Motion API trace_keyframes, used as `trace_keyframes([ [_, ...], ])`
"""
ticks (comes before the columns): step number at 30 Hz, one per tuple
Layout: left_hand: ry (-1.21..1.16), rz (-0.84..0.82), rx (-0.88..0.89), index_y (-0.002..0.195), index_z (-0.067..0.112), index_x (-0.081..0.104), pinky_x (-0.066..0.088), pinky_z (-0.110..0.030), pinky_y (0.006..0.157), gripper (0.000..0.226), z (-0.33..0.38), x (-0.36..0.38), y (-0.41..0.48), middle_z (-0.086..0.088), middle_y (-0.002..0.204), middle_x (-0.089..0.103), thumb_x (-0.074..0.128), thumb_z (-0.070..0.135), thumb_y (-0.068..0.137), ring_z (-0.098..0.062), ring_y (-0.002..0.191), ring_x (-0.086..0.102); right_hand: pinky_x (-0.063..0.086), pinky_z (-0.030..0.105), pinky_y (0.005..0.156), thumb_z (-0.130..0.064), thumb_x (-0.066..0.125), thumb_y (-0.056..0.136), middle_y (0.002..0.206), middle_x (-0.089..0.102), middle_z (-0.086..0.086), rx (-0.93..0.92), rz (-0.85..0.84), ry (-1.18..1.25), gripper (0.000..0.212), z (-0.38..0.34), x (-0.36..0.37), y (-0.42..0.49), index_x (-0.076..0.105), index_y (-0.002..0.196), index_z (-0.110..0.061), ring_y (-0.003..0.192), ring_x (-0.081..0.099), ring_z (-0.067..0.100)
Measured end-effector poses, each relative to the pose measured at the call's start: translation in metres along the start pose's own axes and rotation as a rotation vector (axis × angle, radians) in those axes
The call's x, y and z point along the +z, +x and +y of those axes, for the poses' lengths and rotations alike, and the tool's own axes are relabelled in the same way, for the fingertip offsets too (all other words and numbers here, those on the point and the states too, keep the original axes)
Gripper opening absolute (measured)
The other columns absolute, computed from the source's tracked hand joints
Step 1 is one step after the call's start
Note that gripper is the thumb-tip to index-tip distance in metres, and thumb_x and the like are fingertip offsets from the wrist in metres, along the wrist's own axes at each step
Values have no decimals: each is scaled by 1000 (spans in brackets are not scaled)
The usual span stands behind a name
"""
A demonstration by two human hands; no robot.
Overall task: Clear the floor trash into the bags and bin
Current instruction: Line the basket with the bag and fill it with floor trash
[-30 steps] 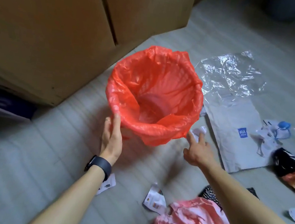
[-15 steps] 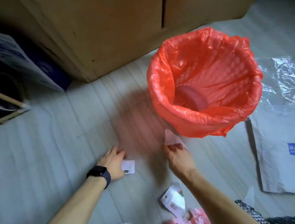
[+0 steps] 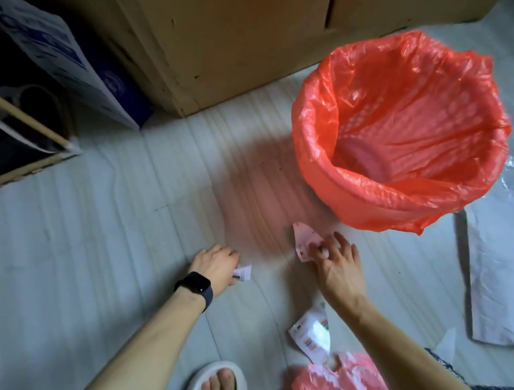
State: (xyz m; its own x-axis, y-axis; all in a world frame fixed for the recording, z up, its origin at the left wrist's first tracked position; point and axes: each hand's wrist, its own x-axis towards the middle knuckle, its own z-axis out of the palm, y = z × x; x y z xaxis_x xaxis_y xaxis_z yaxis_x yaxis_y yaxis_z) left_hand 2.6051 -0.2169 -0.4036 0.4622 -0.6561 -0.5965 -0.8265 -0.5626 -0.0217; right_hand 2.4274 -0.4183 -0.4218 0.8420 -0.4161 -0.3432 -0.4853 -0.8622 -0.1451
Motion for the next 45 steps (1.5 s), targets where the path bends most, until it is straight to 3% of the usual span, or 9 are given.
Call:
trace_keyframes([
  [5,-177,-44,-74,86,22,50,43,-33,68,27,6,-1,-1,-7,102,66,50,48,95,-33,97,63,49,38,80,-17,42,99,156,29,10,-14,-128,-30,38,-8,-1,1,50,136,-14,127,40,35],
  [8,-395,39,-155,88,23,52,41,-31,62,31,7,-15,-4,-7,94,67,47,53,95,-33,90,63,42,38,68,-9,41,94,136,53,10,-40,-183,-36,38,-14,-18,4,57,127,-15,109,55,34],
  [20,-920,1084,-39,89,26,57,38,-23,63,19,65,-247,2,15,73,62,49,40,99,-9,74,60,45,32,68,-30,50,88,94,69,13,-224,-200,157,15,3,-220,-28,59,93,-19,86,64,36],
  [24,-808,1014,67,94,25,60,50,-34,65,23,94,-288,11,4,80,69,48,44,98,-24,77,65,35,30,55,-25,55,84,66,56,-2,-120,-156,271,16,29,-301,-28,54,70,-17,64,50,23],
  [28,-670,821,121,108,30,62,50,-37,71,19,105,-287,32,-3,101,71,47,35,98,-31,92,64,33,36,56,-22,53,86,63,50,-1,38,230,462,23,60,-328,-24,44,66,-16,65,48,28],
  [31,-497,588,183,129,28,55,48,-44,92,34,110,-267,38,-1,129,58,46,35,97,-29,116,57,40,38,62,-22,51,94,80,63,12,127,473,383,11,72,-306,-19,57,88,-15,81,57,41],
  [37,-15,472,381,123,36,60,31,-37,105,71,110,-231,19,14,132,59,24,81,82,-11,121,54,46,41,96,-26,53,92,136,54,2,187,327,235,53,75,-244,-25,43,145,-28,121,50,32],
  [41,234,498,491,118,26,63,34,-38,103,48,98,-225,0,3,107,67,45,57,86,-24,102,61,45,41,77,-23,59,89,95,61,9,166,758,188,17,68,-217,-36,63,100,-11,91,54,31],
  [45,225,454,452,116,20,65,42,-37,92,43,82,-214,-20,0,99,66,58,27,74,-28,96,62,30,34,60,-34,39,94,65,44,-2,263,900,743,28,53,-174,-52,39,69,-21,64,43,18],
])
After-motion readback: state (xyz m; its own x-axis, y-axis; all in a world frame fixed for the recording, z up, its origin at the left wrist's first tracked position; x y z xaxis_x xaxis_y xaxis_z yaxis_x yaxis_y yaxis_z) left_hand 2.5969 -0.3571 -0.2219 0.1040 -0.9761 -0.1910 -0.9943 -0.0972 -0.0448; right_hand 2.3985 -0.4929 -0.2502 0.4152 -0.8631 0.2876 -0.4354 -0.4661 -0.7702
